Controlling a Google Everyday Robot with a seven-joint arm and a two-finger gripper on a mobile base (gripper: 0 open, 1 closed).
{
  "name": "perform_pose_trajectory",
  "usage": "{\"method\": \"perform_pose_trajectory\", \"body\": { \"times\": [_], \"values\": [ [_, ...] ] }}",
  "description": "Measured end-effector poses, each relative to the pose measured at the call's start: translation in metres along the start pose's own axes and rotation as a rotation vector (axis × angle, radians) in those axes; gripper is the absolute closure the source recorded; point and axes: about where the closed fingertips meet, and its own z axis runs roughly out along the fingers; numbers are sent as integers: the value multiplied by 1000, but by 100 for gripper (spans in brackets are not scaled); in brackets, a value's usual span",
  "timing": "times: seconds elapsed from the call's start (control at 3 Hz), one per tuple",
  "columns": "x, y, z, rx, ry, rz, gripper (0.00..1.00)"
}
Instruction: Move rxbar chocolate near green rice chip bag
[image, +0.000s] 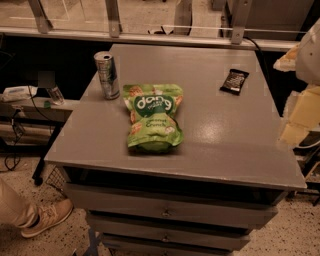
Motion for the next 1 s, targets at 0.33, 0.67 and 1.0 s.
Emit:
{"method": "perform_pose_trajectory", "body": {
  "times": [0.33, 0.67, 1.0],
  "values": [
    [0, 0, 0, 0, 0, 0, 0],
    [1, -20, 12, 35, -56, 60, 0],
    [6, -53, 44, 75, -184, 203, 0]
  ]
}}
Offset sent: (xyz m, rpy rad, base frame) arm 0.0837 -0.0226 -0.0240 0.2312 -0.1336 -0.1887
